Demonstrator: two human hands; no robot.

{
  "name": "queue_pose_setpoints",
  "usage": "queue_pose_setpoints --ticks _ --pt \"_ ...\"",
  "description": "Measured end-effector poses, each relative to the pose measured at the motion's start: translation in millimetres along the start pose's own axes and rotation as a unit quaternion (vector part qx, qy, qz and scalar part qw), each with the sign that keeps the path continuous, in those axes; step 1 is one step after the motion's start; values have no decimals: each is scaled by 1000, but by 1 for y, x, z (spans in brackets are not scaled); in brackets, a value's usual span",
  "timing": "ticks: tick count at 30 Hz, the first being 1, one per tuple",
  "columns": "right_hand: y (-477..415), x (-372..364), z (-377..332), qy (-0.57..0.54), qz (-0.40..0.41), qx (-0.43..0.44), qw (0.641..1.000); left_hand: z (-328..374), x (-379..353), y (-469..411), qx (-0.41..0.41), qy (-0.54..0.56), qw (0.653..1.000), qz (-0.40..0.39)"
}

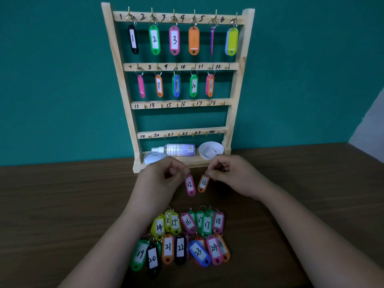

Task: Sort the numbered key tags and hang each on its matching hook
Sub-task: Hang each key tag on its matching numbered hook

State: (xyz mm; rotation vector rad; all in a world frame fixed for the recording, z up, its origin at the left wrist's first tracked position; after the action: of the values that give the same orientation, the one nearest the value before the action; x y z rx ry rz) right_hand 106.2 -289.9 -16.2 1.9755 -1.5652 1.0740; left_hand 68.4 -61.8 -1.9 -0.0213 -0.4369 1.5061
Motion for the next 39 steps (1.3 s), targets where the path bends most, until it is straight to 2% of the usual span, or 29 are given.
queue_pose_setpoints --ticks 4,10,17,21,30,39 --pt "1 14 -2 -51 55 4 997 11 6 2 -11 33 999 3" --pt "-12 60 -28 -47 152 22 987 23 14 4 -19 62 998 13" --pt "-33 140 -76 4 302 45 952 26 17 6 -22 76 997 11" --pt "-46 176 -91 12 359 51 932 26 16 5 -22 63 998 12" --pt "-66 196 -95 41 388 20 920 29 17 6 -30 63 997 15" --pt "-53 184 -90 79 410 37 908 27 18 5 -33 63 997 15"
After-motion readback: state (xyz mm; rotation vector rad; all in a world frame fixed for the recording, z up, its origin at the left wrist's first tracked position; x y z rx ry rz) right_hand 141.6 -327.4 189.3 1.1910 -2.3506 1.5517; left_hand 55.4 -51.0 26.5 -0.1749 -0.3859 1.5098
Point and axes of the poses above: each hand's wrist, its own y-axis away from the middle knuckle, its own x-axis out of the back of the hand, z = x × y, the point moved 7 cm from there along -y, towards the middle knuckle, and after that the axes turned 13 degrees about y, right-handed, at the moved point
